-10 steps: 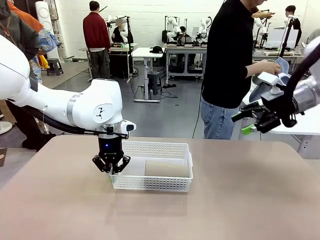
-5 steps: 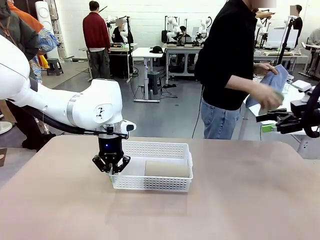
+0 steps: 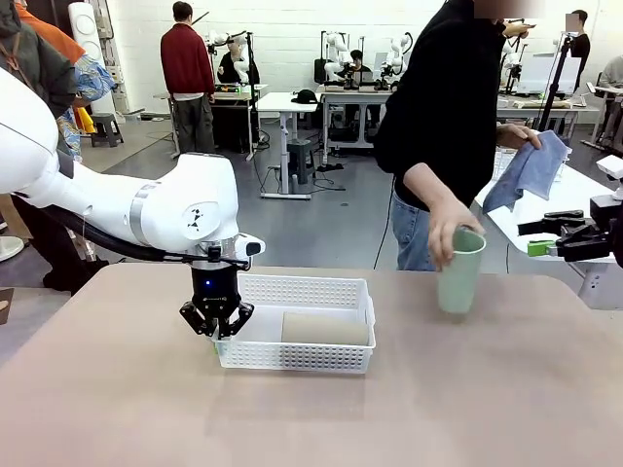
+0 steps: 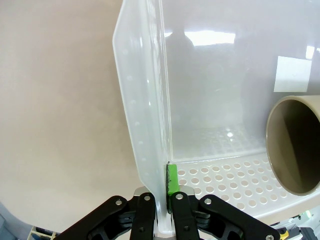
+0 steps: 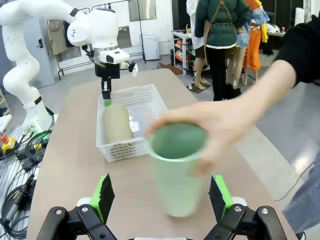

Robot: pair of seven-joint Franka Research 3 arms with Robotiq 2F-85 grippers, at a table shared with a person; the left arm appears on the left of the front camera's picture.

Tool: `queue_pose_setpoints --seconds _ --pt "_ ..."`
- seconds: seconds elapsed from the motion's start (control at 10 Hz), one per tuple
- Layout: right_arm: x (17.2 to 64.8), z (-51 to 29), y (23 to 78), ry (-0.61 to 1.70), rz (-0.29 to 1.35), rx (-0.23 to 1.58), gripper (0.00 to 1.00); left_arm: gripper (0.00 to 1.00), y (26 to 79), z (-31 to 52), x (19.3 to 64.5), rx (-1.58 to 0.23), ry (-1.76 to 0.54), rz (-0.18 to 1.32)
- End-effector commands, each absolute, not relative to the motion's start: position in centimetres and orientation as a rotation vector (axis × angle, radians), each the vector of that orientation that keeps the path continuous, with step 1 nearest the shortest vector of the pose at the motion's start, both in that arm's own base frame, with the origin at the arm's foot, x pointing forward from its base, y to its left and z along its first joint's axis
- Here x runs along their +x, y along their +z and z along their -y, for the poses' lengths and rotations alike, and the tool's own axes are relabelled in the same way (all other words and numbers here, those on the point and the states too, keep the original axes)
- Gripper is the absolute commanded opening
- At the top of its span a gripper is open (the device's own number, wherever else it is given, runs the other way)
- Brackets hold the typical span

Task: Clean and organize the cups into the basket.
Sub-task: Pick up the Organizing basket and move it to the center of the table, then pick up the Reusable plastic cup from the right side of the table and place it inside the Organizing basket, then pick up the Reusable plastic cup from the right side of the table and stack it inside the Organizing basket in the center of the table.

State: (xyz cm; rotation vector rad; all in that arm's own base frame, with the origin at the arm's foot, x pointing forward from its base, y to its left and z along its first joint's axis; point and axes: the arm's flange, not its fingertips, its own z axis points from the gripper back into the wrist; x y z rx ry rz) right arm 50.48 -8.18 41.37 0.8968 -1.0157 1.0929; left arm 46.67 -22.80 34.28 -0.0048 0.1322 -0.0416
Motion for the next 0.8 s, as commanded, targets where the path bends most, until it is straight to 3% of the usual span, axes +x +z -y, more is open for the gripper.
queue_pose_setpoints --seconds 0.0,0.7 --pt "51.07 7.95 41.27 1.096 1.009 0.912 1.0 0.0 34.0 22.71 46.5 0.0 -0.044 -0.137" --pt "51.07 7.95 41.27 1.096 1.009 0.912 1.0 0.0 34.0 22.71 46.5 0.0 -0.044 -0.137"
